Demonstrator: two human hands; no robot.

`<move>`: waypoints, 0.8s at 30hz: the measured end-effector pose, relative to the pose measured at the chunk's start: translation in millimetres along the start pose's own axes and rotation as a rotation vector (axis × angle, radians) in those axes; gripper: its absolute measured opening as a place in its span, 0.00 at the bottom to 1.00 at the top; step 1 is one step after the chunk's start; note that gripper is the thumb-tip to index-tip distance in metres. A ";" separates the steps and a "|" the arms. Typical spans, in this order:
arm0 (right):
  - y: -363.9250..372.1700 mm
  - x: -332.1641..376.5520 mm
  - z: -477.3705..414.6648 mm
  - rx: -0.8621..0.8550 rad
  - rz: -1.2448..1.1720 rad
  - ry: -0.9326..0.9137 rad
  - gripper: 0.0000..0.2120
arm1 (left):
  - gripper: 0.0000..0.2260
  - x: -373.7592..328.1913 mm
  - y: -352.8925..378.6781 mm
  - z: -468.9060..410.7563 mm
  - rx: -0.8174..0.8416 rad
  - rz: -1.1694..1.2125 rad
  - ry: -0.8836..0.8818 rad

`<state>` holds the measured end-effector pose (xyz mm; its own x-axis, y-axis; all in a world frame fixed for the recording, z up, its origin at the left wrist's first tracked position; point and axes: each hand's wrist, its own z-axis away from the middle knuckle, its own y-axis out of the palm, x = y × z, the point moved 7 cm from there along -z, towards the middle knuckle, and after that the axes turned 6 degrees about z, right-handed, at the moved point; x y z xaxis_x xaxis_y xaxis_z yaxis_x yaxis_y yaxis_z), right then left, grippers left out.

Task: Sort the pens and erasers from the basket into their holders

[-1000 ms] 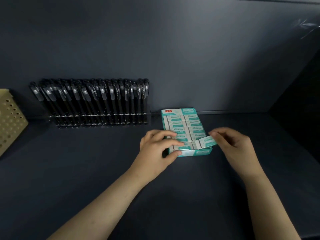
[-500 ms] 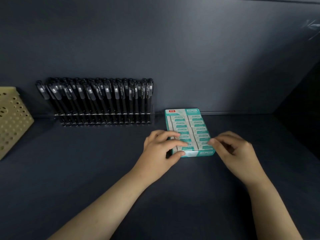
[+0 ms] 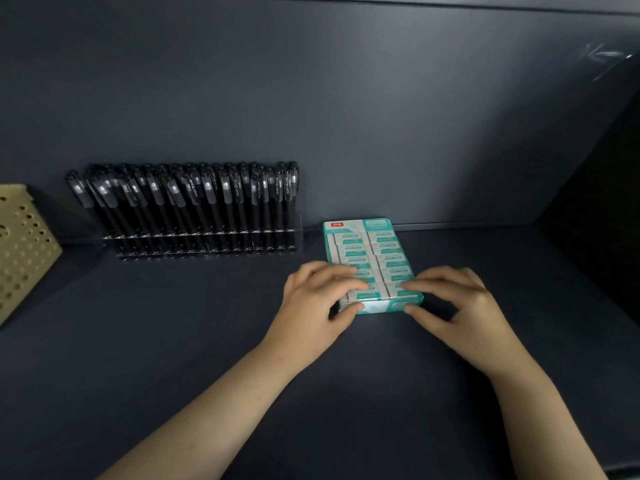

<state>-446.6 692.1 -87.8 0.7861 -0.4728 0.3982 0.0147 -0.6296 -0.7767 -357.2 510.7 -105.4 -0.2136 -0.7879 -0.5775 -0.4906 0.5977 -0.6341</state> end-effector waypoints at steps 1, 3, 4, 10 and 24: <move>1.8 2.0 -0.5 -0.003 0.014 -0.015 0.14 | 0.11 -2.5 -0.2 0.7 -0.003 -0.019 0.021; 5.7 4.7 -2.5 -0.009 0.037 -0.032 0.13 | 0.10 -7.4 0.0 1.0 -0.016 -0.057 0.056; 6.9 5.4 -3.5 -0.014 0.050 -0.036 0.12 | 0.09 -10.6 -0.2 0.7 -0.034 -0.079 0.072; 8.0 10.3 -4.1 -0.051 0.103 -0.052 0.07 | 0.06 -24.7 1.2 -2.1 -0.088 -0.218 0.087; 7.8 -5.3 -1.2 -0.046 -0.138 0.028 0.07 | 0.06 -26.6 4.2 2.2 -0.047 -0.249 0.083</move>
<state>-451.4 689.0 -95.4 0.7607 -0.3963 0.5141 0.0929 -0.7174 -0.6905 -351.8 534.5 -93.9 -0.1485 -0.9206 -0.3613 -0.5750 0.3776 -0.7258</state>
